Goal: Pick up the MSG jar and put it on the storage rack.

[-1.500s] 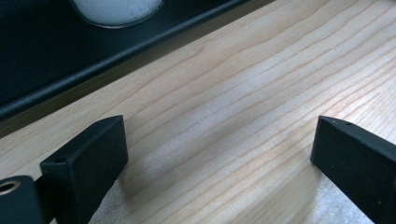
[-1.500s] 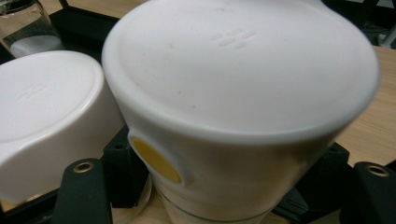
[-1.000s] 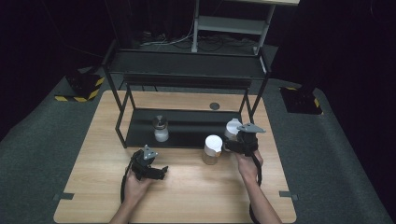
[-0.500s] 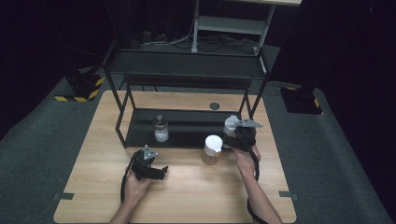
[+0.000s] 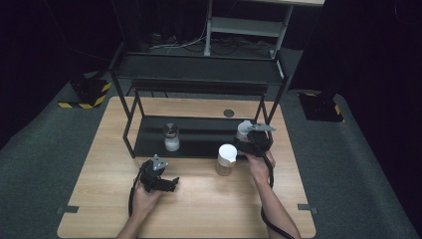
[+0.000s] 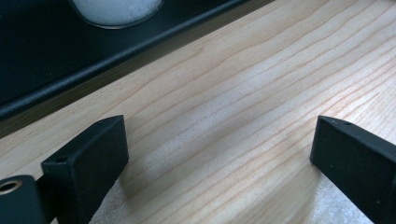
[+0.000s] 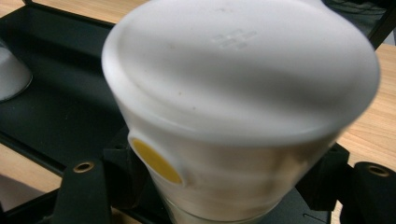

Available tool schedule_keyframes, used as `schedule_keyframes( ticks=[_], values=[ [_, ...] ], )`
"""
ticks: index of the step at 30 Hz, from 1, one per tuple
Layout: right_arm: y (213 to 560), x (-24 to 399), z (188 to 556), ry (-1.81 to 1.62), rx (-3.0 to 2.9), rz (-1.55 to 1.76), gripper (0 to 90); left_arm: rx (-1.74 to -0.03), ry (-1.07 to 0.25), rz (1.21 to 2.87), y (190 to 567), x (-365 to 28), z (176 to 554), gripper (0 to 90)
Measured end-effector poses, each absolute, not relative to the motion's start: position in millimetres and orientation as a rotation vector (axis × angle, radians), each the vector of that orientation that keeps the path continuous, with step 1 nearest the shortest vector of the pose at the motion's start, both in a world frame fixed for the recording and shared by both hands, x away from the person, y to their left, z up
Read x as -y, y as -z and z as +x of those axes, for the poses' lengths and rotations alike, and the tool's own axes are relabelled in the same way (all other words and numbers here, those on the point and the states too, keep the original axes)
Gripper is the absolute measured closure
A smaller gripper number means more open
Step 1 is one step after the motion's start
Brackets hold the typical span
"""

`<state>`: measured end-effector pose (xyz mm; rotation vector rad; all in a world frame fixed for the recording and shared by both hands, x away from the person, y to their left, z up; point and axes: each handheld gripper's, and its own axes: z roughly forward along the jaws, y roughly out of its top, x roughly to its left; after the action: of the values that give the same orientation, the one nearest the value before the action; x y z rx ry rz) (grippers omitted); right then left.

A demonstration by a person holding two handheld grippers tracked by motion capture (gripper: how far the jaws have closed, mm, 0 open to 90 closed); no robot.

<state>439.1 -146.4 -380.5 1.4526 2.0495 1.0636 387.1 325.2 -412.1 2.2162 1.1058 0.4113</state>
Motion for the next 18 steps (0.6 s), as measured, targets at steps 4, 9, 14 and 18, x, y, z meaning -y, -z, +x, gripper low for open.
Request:
schedule_keyframes(
  ticks=[4,9,14,18],
  values=[
    [381.9,144.4,441.6,-1.055,-2.052,1.455,30.1,-1.106,-0.411,2.216,412.1,-325.2,387.1,4.3],
    [383.4,142.3,444.0,-1.045,-2.058,1.454,30.1,-1.106,-0.411,2.216,412.1,-325.2,387.1,4.3],
    [385.6,143.6,445.0,-1.054,-2.055,1.463,30.0,-1.106,-0.411,2.216,412.1,-325.3,387.0,4.3],
    [385.9,145.0,446.1,-1.060,-2.062,1.462,30.0,-1.097,-0.415,2.222,412.0,-325.6,387.4,4.3]
  ],
)
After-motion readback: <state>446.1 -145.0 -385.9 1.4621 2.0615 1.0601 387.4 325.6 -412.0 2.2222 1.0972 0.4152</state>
